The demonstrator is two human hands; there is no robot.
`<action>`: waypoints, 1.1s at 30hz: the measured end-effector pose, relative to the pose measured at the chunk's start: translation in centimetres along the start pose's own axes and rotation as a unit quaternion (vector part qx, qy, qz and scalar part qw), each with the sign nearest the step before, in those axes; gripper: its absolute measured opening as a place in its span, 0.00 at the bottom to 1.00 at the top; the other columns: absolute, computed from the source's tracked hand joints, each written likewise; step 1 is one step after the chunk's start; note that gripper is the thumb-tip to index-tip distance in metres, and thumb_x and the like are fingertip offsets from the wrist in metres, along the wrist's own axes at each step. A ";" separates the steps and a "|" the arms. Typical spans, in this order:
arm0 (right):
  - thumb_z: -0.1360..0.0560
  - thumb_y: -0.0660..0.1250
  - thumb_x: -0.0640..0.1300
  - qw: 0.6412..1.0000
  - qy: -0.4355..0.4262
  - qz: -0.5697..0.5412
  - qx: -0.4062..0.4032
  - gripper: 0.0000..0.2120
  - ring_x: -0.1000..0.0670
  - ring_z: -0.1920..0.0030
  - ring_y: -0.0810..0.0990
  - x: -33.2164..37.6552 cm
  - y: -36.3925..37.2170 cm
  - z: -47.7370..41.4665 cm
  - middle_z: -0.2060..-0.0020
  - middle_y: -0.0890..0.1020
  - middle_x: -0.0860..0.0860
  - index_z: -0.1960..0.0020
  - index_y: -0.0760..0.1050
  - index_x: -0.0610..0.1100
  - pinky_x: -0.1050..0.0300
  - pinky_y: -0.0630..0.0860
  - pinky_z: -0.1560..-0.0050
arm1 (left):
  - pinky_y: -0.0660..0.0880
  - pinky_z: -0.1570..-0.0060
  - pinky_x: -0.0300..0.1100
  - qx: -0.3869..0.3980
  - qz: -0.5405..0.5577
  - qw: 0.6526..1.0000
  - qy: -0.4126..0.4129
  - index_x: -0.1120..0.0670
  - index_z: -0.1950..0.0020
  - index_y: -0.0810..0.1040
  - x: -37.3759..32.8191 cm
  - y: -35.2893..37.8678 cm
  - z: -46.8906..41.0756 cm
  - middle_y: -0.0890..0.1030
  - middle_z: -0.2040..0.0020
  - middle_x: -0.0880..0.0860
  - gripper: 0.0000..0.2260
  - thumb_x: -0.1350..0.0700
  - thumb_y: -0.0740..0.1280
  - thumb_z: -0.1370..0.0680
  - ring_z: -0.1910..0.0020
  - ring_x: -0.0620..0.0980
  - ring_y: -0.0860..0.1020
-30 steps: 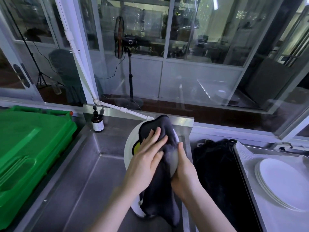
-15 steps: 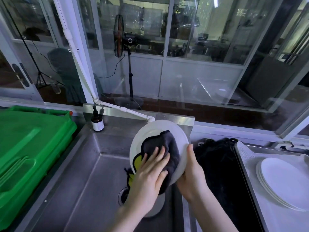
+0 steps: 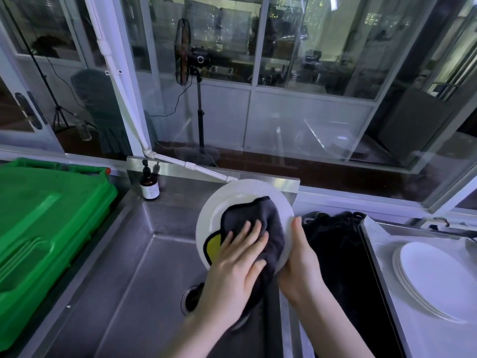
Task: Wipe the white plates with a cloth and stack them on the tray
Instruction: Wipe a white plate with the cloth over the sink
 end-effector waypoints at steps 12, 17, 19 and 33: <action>0.31 0.69 0.72 0.973 -0.107 0.138 -0.150 0.28 0.46 0.54 0.87 1.8 -2.7 0.6 0.56 0.88 0.49 0.54 0.86 0.46 0.42 0.82 0.46 | 0.79 0.56 0.54 -0.079 -0.027 0.972 -0.221 0.58 0.41 0.80 6.5 -3.4 -1.7 0.85 0.52 0.61 0.10 0.58 0.64 0.19 0.53 0.64 0.82; 0.37 0.66 0.76 0.947 -0.150 0.268 -0.094 0.24 0.46 0.53 0.87 3.9 -3.3 0.5 0.57 0.88 0.52 0.54 0.85 0.61 0.44 0.84 0.53 | 0.71 0.63 0.50 -0.047 -0.024 0.939 -0.340 0.56 0.49 0.79 9.5 -3.9 -0.8 0.83 0.60 0.59 0.07 0.53 0.64 0.19 0.59 0.62 0.80; 0.36 0.76 0.64 0.961 -0.144 0.235 -0.030 0.22 0.43 0.52 0.87 4.0 -2.8 0.4 0.52 0.87 0.45 0.49 0.86 0.50 0.48 0.83 0.58 | 0.69 0.60 0.45 -0.029 0.051 0.915 -0.398 0.48 0.50 0.78 10.6 -3.4 -0.2 0.83 0.57 0.49 0.02 0.53 0.66 0.20 0.56 0.54 0.79; 0.22 0.59 0.36 0.497 -0.407 0.759 0.104 0.22 0.48 0.35 0.80 0.6 2.7 4.2 0.36 0.81 0.52 0.32 0.79 0.48 0.52 0.79 0.38 | 0.79 0.56 0.47 0.142 0.434 0.685 -0.568 0.51 0.54 0.87 11.7 0.0 -0.7 0.87 0.56 0.56 0.25 0.30 0.66 0.29 0.57 0.55 0.86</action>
Point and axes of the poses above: each hand's wrist, its own z-axis away from the middle knuckle, its own y-axis out of the palm, x = y × z, the point moved 6 cm from there along -z, towards the middle knuckle
